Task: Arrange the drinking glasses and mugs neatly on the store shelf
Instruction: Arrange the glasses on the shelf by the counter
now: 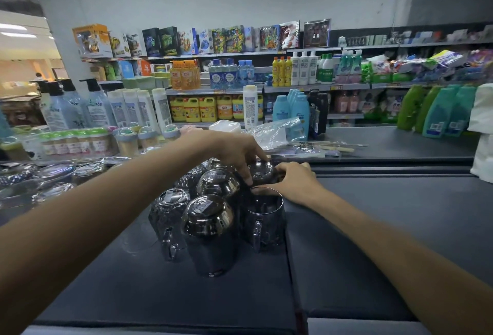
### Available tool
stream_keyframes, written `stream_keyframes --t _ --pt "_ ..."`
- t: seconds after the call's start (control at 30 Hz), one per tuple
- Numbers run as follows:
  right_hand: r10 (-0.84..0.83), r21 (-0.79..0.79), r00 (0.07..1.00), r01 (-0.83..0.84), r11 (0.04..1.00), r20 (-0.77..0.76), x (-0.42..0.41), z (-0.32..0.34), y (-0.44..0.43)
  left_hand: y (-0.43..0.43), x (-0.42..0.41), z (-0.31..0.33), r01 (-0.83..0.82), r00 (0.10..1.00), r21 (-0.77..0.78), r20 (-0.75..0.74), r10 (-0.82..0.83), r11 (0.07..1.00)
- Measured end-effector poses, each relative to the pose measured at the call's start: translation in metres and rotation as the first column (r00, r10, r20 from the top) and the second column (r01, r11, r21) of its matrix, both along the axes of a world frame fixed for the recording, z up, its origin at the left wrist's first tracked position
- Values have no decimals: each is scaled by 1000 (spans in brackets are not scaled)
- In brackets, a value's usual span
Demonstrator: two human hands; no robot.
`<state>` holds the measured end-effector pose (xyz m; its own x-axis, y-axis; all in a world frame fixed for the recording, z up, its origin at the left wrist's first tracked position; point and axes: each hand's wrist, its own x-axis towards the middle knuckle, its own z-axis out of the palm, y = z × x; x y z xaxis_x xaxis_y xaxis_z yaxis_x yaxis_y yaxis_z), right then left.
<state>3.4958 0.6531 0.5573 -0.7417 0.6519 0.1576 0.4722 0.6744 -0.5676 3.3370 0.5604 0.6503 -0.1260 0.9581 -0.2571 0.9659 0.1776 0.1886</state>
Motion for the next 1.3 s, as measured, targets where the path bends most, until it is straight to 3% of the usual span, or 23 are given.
stream_keyframes --t 0.33,0.6,0.83,1.07,1.3 --pt "147 -147 974 -173 974 -171 -5 -10 22 -8 -5 -16 -25 999 130 -38 31 991" --pt "140 -131 958 -176 976 -249 -1 -9 18 -8 -7 -20 -48 999 185 -3 49 982" --pt "200 -190 945 -252 949 -259 -1 -11 23 -11 -2 -23 -41 999 228 -15 45 973" --pt "179 -173 956 -222 960 -234 0 -10 20 -13 2 -21 -40 998 226 -38 50 973" --pt "97 -98 976 -118 988 -193 20 31 6 -45 19 8 1 994 475 -100 53 880"
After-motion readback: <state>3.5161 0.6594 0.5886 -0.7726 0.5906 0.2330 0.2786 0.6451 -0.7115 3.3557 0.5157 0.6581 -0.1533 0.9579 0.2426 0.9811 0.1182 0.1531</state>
